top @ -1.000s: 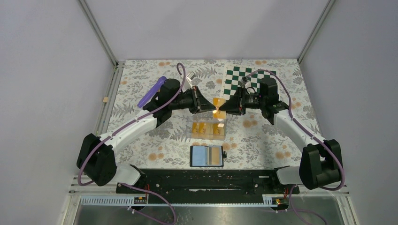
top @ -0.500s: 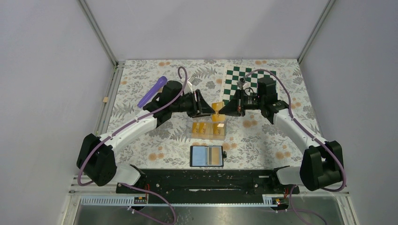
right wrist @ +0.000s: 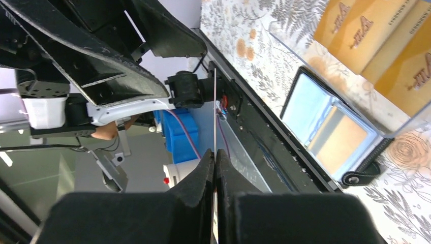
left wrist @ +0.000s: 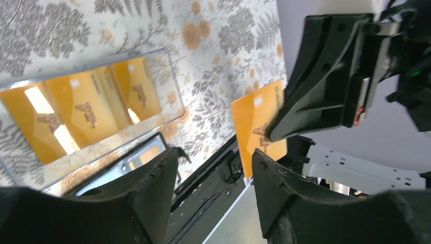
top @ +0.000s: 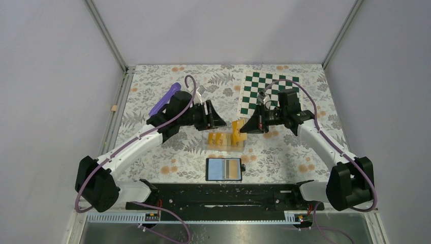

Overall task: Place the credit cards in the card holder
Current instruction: Pick up the credit card from the storage box.

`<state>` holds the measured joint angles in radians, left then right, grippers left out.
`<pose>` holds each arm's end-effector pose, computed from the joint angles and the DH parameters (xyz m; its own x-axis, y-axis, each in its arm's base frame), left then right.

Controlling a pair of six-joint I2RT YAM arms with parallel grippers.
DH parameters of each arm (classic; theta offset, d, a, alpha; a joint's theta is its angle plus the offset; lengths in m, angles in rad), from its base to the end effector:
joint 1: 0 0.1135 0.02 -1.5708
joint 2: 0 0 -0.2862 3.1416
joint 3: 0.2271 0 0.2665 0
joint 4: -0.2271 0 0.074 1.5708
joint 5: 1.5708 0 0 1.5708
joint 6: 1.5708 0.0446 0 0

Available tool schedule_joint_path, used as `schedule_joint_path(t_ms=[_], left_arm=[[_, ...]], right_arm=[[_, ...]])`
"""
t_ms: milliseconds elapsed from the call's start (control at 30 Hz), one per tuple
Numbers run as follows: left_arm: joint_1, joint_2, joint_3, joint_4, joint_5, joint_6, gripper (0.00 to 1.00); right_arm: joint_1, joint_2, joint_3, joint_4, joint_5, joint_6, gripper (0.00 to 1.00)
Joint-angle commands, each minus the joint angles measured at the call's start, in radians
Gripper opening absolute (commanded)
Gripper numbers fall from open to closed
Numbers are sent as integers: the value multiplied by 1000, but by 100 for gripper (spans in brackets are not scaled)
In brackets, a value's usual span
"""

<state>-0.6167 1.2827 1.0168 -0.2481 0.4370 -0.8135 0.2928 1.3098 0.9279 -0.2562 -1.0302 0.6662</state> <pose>0.2376 -0.1916 0.3213 -0.8748 -0.1869 -0.4470 0.2750 0.5680 -0.7757 0.2641 0.1195 0.2912 -0.9477 0.0465 -0.3158 -0.2827 0.3374 0.8979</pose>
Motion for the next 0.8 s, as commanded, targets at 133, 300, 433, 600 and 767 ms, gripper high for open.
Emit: schedule_joint_path(t_ms=[133,300,433,600,767], left_arm=[[2,-125,-165,-181,-48,62,51],[1,-184,-343,-206,-63,-10,47],[0,-203,-483,-171,-68,-87,44],[-9,-144,-569,-64,-29,-144,42],[-27,-57,-571,-34,-35,-156,41]], right_arm=[[107,-59,-52,-141,132,-131,0],[224,-40,-126,-143,243,-83,0],[280,-31,-201,-72,291,-33,0],[302,18,-231,-63,368,-13,0],[300,106,-193,-63,413,-25,0]])
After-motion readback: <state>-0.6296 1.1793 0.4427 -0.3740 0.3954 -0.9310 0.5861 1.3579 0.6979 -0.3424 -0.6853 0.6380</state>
